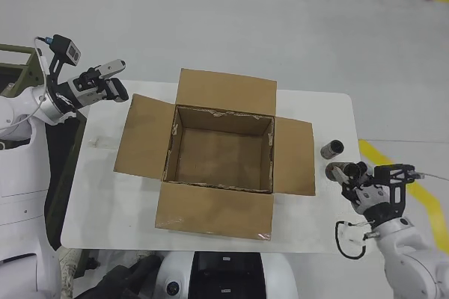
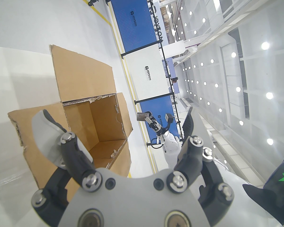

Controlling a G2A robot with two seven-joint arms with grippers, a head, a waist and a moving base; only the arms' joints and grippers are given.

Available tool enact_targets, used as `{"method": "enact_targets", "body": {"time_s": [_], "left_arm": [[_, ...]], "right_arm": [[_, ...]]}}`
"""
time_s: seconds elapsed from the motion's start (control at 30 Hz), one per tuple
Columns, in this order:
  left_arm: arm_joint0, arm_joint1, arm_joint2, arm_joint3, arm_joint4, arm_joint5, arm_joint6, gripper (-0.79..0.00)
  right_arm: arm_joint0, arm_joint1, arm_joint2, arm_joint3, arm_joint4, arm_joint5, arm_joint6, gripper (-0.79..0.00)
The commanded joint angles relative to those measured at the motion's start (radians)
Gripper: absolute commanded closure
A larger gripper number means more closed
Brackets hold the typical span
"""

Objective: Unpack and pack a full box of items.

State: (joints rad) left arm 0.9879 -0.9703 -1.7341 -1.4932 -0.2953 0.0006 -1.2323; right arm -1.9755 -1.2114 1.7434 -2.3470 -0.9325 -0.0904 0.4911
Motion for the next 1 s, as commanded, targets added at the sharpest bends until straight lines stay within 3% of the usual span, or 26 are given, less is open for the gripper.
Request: {"method": "enact_targets", "body": {"time_s": [0.0,0.67,0.97], "left_arm": [[0.000,0.000,0.000,0.000,0.000,0.000,0.000,-0.785],[0.000,0.000,0.000,0.000,0.000,0.000,0.000,-0.785],[0.000,0.000,0.000,0.000,0.000,0.000,0.000,-0.785]], "right_arm": [[0.024,0.001,-0.027,-0.003,0.000,-0.012,0.007,0.000],[0.273,0.000,-0.343,-0.003,-0.124,-0.018,0.142,0.000],[0.296,0.001,-0.381,-0.003,-0.164,-0.031,0.148,0.000]]}}
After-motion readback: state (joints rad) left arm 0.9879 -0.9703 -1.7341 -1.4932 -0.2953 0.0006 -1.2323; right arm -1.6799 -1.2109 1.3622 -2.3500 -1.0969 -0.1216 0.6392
